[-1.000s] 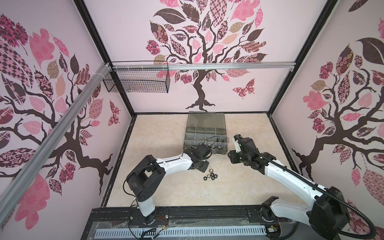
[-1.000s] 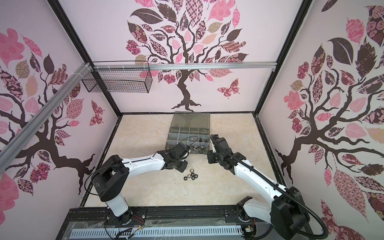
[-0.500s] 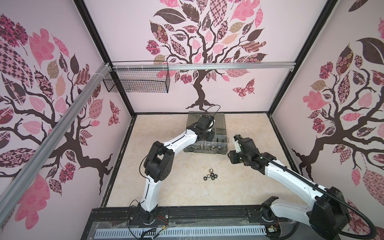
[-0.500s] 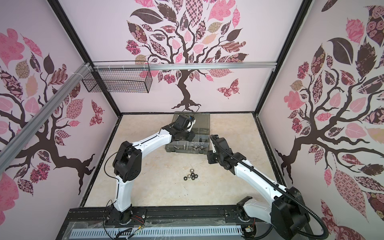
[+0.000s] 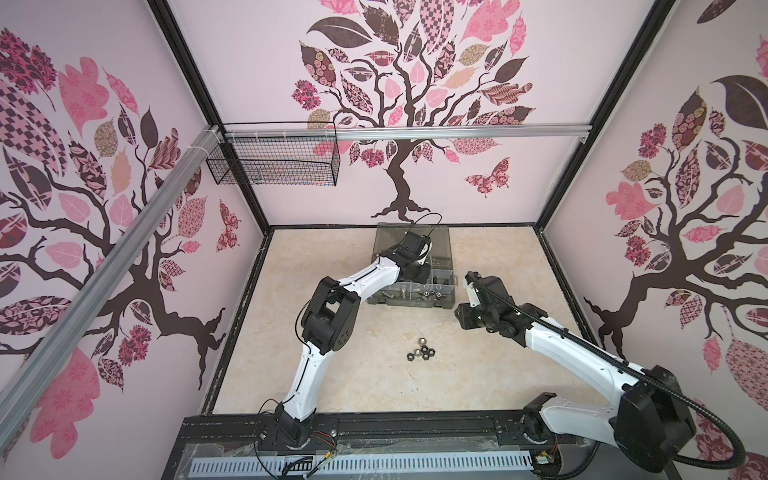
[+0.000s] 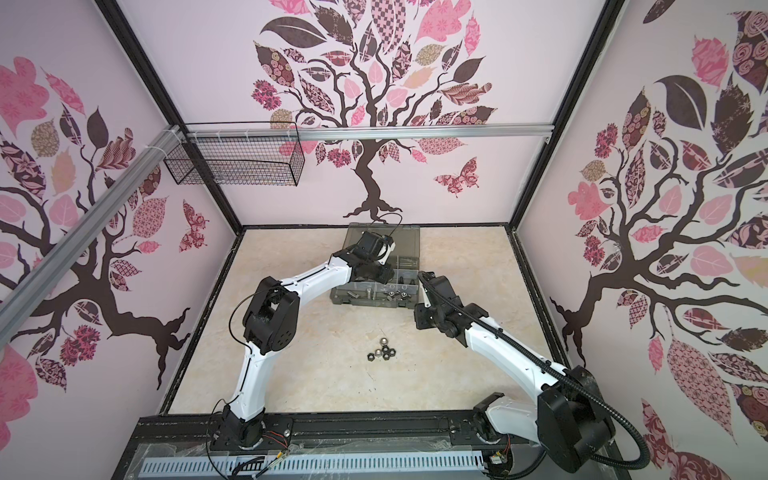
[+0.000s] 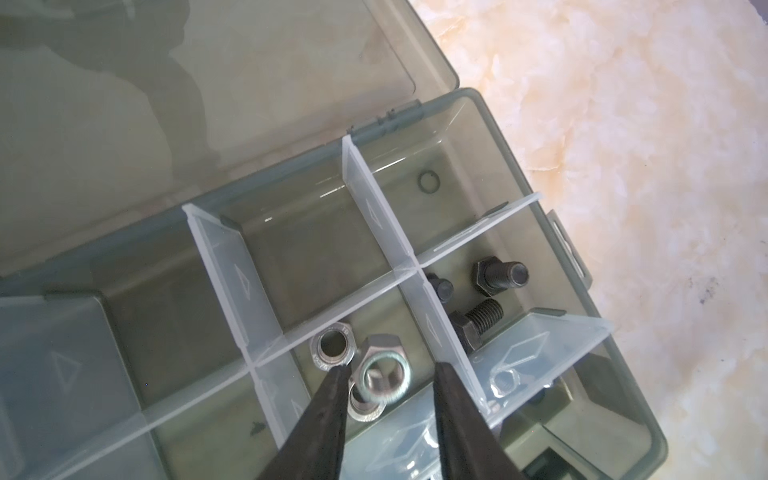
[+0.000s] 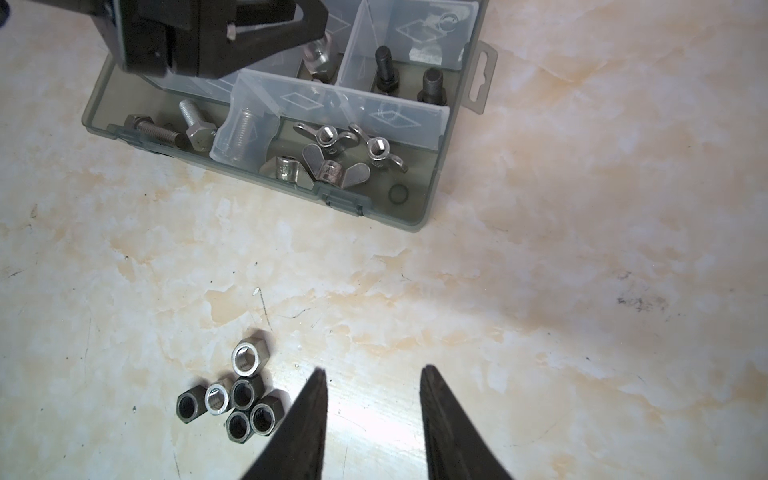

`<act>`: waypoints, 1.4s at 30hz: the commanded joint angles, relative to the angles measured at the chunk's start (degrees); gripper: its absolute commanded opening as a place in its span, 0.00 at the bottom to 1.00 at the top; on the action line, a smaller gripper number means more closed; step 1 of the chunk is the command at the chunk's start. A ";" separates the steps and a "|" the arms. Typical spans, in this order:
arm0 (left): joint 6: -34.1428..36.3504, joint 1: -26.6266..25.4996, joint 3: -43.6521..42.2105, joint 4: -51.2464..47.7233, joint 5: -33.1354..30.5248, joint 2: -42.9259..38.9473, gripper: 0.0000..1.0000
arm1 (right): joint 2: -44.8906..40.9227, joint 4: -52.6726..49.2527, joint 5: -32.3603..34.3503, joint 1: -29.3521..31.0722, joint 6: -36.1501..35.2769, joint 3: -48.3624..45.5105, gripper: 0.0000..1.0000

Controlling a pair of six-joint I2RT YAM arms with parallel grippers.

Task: Sort the screws and nuts into containers
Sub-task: 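Open the left gripper to drop the nut into a compartment, then withdraw the left gripper while the right gripper grasps a silver nut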

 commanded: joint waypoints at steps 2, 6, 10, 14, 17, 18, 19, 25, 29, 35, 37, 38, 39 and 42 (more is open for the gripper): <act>-0.48 -0.08 0.03 1.63 0.88 -1.86 0.41 | 0.89 -1.10 -0.17 -0.17 -1.04 1.51 0.40; -0.59 0.06 -2.38 2.20 1.08 -5.15 0.42 | 0.65 -1.47 -0.01 -0.20 -1.18 1.65 0.40; -1.49 0.52 -8.41 4.28 1.29 -11.42 0.42 | 0.22 -1.83 0.36 -0.19 -1.56 1.65 0.40; -2.90 1.19 -19.01 7.60 1.56 -21.24 0.43 | 0.39 -2.21 0.58 -0.24 -2.00 1.83 0.40; -4.49 1.78 -28.08 9.16 1.29 -29.72 0.43 | 1.13 -2.28 0.38 -0.19 -2.28 2.09 0.40; -4.93 1.98 -31.40 9.75 1.14 -32.64 0.43 | 1.49 -2.28 0.27 -0.15 -2.31 2.22 0.40; -5.62 2.11 -34.14 10.21 0.85 -35.37 0.43 | 1.88 -2.28 0.14 -0.20 -2.24 2.35 0.40; -9.69 2.70 -48.95 10.33 -0.17 -50.58 0.43 | 5.57 -1.53 -1.66 1.35 -0.96 3.08 0.39; -12.29 2.70 -57.41 8.75 -1.47 -60.13 0.44 | 8.88 -1.49 -0.43 5.28 -0.57 4.48 0.39; -15.27 2.83 -66.56 5.62 -3.35 -73.49 0.44 | 14.66 -1.66 -2.42 10.25 2.24 7.81 0.39; -16.04 2.80 -68.30 3.97 -4.00 -76.97 0.44 | 16.60 -1.53 -2.46 11.69 3.11 8.65 0.40; -16.51 2.87 -69.13 3.17 -4.15 -78.85 0.45 | 17.55 -1.34 -2.24 12.63 3.34 9.01 0.40; -17.03 2.80 -69.89 2.65 -4.20 -80.38 0.45 | 18.46 -1.23 -2.14 13.37 3.69 9.38 0.40; -17.96 2.87 -71.88 1.83 -4.32 -84.25 0.45 | 21.03 -1.41 -1.99 15.26 4.76 10.37 0.41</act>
